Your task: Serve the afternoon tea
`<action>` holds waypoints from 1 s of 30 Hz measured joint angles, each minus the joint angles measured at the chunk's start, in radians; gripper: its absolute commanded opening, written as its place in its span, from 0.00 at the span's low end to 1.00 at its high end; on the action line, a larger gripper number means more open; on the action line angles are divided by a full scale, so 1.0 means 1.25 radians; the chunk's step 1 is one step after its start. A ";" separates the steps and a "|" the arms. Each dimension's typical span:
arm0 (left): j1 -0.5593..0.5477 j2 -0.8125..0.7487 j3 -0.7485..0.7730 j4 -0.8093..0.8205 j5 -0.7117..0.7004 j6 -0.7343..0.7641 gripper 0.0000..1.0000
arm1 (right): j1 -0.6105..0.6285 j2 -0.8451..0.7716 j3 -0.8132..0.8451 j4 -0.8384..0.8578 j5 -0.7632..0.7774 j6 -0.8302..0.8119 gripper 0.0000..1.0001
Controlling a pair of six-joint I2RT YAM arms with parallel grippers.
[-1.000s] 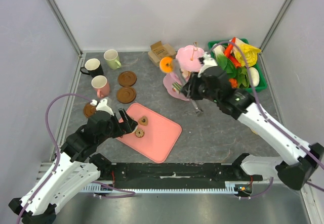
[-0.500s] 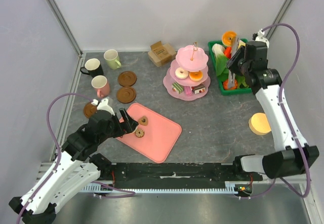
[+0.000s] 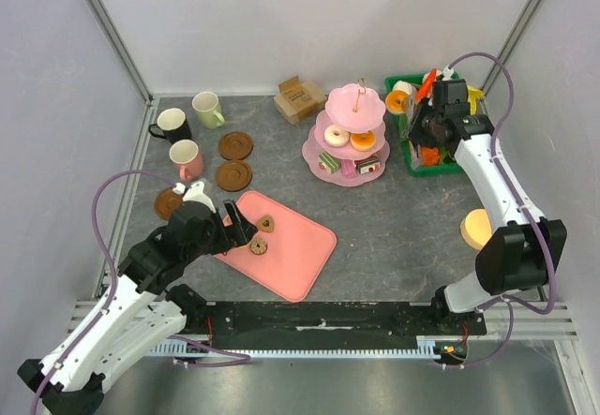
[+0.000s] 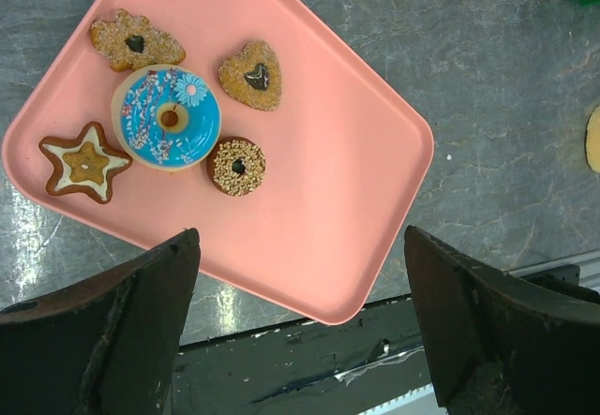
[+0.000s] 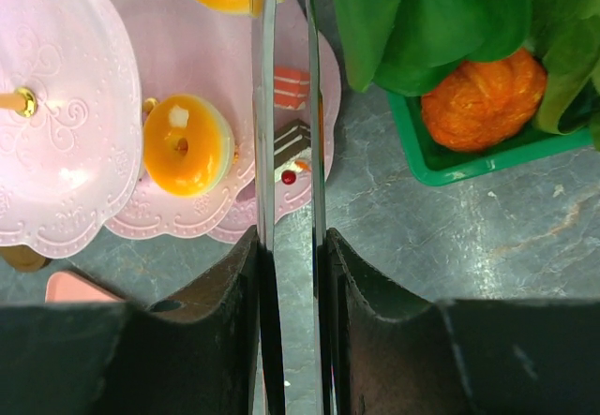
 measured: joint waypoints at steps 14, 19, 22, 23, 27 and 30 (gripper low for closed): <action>0.000 0.002 -0.006 0.001 0.001 0.000 0.96 | 0.066 0.089 0.000 0.012 -0.067 -0.033 0.37; 0.000 0.003 -0.006 0.001 0.001 0.000 0.96 | 0.077 0.097 -0.003 0.020 -0.075 -0.037 0.46; 0.000 0.003 -0.006 0.001 0.001 0.000 0.96 | 0.077 0.097 -0.010 0.024 -0.074 -0.040 0.53; 0.000 0.003 -0.006 0.001 0.001 0.000 0.96 | 0.077 0.096 -0.013 0.024 -0.071 -0.041 0.54; 0.000 0.003 -0.006 0.001 0.001 0.000 0.96 | 0.077 0.090 -0.015 0.022 -0.056 -0.044 0.56; 0.000 0.003 -0.006 0.001 0.001 0.000 0.96 | 0.077 0.071 -0.015 0.021 -0.040 -0.043 0.59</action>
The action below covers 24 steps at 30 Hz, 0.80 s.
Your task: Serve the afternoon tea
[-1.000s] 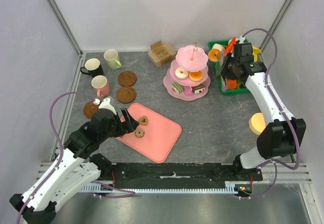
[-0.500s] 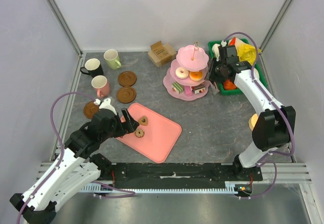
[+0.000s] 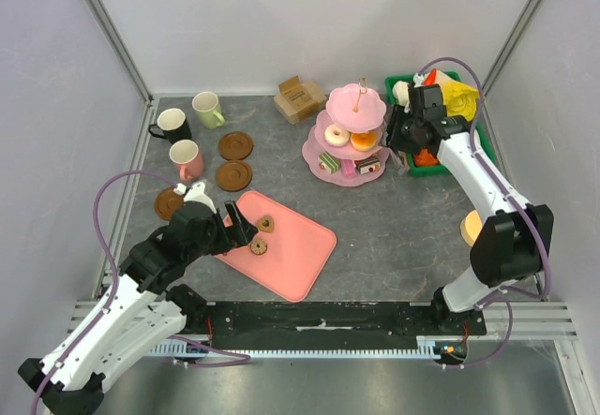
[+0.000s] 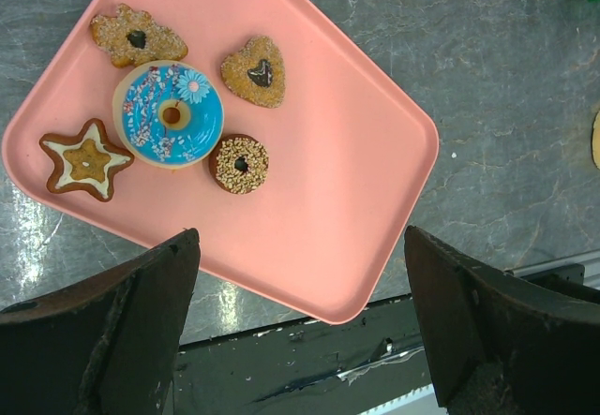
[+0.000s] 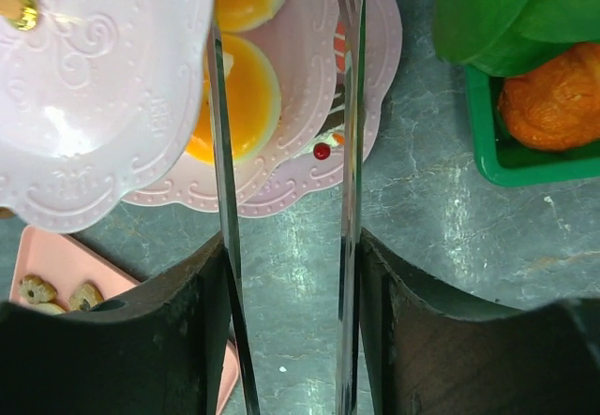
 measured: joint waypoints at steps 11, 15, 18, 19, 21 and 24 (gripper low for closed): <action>0.000 -0.014 0.000 0.000 0.010 0.000 0.96 | -0.002 -0.126 -0.016 -0.031 0.152 0.030 0.58; 0.000 -0.017 0.000 -0.001 0.024 0.000 0.96 | -0.008 -0.198 -0.038 -0.066 0.211 0.040 0.58; 0.000 -0.023 0.000 -0.001 0.027 0.000 0.96 | -0.012 -0.280 -0.041 -0.071 0.171 0.030 0.58; 0.000 -0.025 0.000 -0.002 0.027 0.000 0.96 | -0.011 -0.306 -0.042 -0.068 0.138 0.026 0.58; 0.000 -0.032 0.000 -0.002 0.027 0.000 0.96 | 0.007 -0.367 -0.043 -0.050 0.058 0.016 0.59; 0.000 -0.041 0.000 -0.004 0.027 0.000 0.96 | 0.106 -0.430 -0.043 -0.017 -0.020 0.000 0.59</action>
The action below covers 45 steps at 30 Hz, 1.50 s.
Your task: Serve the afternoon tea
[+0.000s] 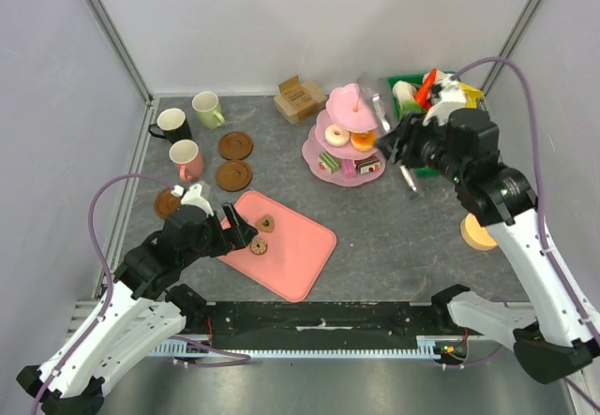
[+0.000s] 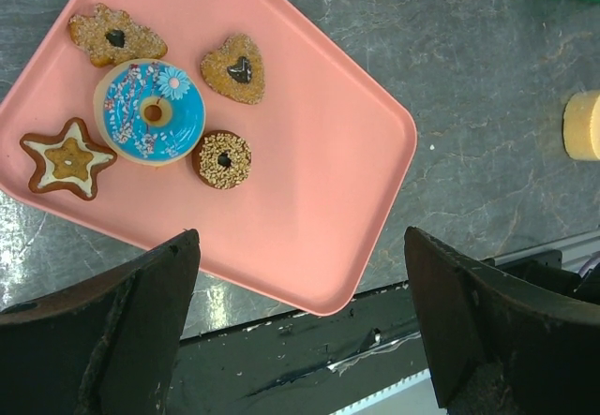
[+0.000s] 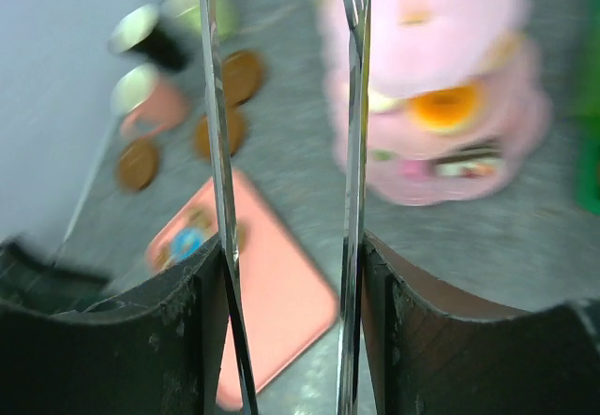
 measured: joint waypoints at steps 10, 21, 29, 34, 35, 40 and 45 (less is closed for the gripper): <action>0.000 -0.018 0.005 -0.026 -0.001 0.000 0.96 | 0.450 0.240 0.020 0.062 0.034 -0.034 0.59; 0.000 -0.053 0.023 -0.070 -0.008 0.000 0.96 | 0.581 0.587 0.087 0.020 0.128 -0.128 0.62; 0.000 -0.063 0.023 -0.082 -0.008 0.000 0.96 | 0.585 0.635 0.130 0.027 0.091 -0.157 0.63; 0.000 -0.063 0.023 -0.085 -0.009 0.000 0.96 | 0.591 0.653 0.130 0.026 0.060 -0.171 0.62; 0.000 -0.063 0.023 -0.086 -0.009 0.000 0.96 | 0.592 0.656 0.130 0.026 0.054 -0.174 0.62; 0.000 -0.063 0.023 -0.087 -0.013 0.000 0.96 | 0.598 0.664 0.130 0.026 0.036 -0.185 0.61; 0.000 -0.063 0.023 -0.088 -0.016 0.000 0.97 | 0.603 0.677 0.130 0.023 0.036 -0.189 0.56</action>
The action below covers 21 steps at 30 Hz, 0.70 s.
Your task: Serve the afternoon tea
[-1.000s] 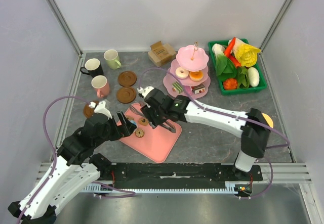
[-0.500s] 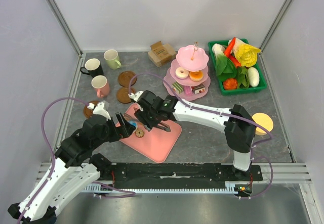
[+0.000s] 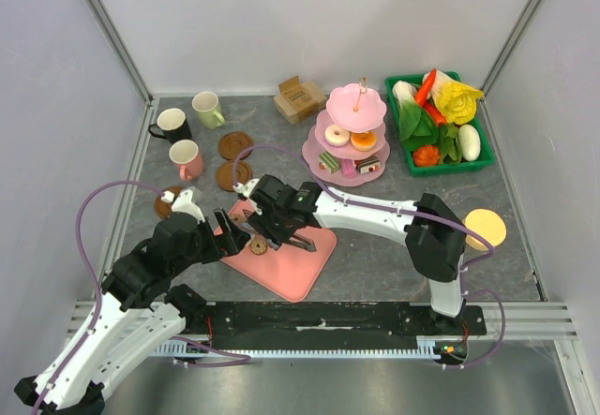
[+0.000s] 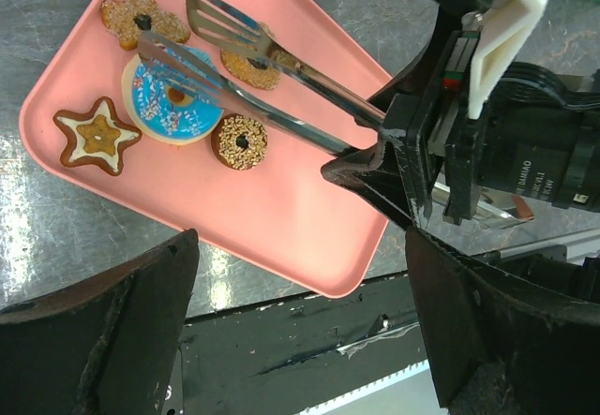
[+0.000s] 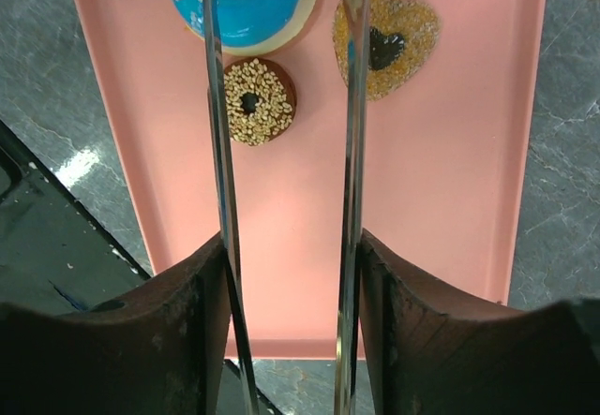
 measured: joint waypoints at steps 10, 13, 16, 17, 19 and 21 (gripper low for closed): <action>0.000 0.000 0.000 0.000 -0.006 0.000 0.97 | 0.009 0.009 -0.002 -0.022 0.013 -0.001 0.40; 0.000 0.000 0.000 0.000 -0.006 0.000 0.97 | 0.009 0.008 -0.003 -0.023 0.023 0.002 0.38; 0.000 0.001 0.000 0.001 -0.006 0.000 0.97 | 0.009 0.002 -0.006 -0.022 0.032 0.008 0.36; 0.000 0.001 0.000 0.001 -0.006 0.000 0.97 | 0.009 -0.002 -0.008 -0.022 0.036 0.010 0.36; 0.000 0.005 0.000 0.001 -0.006 0.000 0.97 | 0.009 -0.015 -0.013 -0.022 0.048 0.019 0.35; 0.000 0.011 0.000 0.002 -0.007 0.000 0.97 | 0.009 -0.031 -0.017 -0.024 0.065 0.027 0.34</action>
